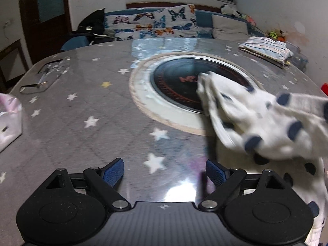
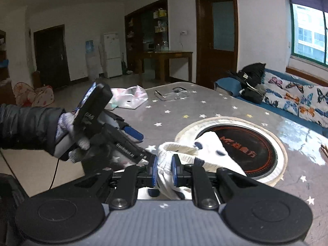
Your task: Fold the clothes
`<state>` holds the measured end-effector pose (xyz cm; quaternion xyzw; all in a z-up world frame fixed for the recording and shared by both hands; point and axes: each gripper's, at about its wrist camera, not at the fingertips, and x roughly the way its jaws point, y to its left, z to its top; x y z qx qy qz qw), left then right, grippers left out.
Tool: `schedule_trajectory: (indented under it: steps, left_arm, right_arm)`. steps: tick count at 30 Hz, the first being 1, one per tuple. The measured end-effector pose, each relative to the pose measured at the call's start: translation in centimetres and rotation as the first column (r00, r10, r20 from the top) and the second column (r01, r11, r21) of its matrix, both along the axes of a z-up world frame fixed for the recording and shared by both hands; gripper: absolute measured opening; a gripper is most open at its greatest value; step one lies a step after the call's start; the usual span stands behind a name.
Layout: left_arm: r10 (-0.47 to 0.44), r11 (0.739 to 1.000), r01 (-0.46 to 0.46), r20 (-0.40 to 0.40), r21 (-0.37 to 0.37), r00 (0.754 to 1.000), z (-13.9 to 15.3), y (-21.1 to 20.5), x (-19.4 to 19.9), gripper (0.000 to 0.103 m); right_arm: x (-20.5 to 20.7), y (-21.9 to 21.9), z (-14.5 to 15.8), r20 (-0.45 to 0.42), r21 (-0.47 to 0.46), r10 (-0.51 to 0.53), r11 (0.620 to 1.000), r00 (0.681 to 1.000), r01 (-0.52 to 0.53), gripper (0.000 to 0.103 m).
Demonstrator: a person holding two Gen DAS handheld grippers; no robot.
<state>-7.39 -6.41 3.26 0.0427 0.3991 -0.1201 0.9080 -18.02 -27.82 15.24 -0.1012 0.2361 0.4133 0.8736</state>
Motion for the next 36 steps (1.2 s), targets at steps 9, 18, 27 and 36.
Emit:
schedule_trajectory:
  steps: [9,18,27,36]
  left_arm:
    - [0.104,0.994,-0.104,0.038,-0.016,0.994,1.3,2.9,-0.4,0.089]
    - [0.060,0.996,-0.051,0.120,-0.074,0.991,4.5,1.6,-1.3,0.090]
    - [-0.056,0.994,0.070,0.152,-0.087,0.987,6.0,-1.5,-2.9,0.092]
    - [-0.173,0.983,0.178,0.078,-0.054,0.982,2.9,-3.9,-6.4,0.092]
  right_arm:
    - [-3.6,1.9,-1.2,0.009,-0.097,0.208,0.974,0.978,-0.206,0.015]
    - [-4.9,2.8,-2.8,-0.091,-0.155,0.347,0.921,0.933,-0.358,0.023]
    - [-3.5,1.4,-2.9,-0.111,-0.107,0.265,0.955,0.958,-0.276,0.023]
    - [1.5,-0.3,-3.4,-0.144,-0.054,0.010,0.998,0.989,-0.018,0.030]
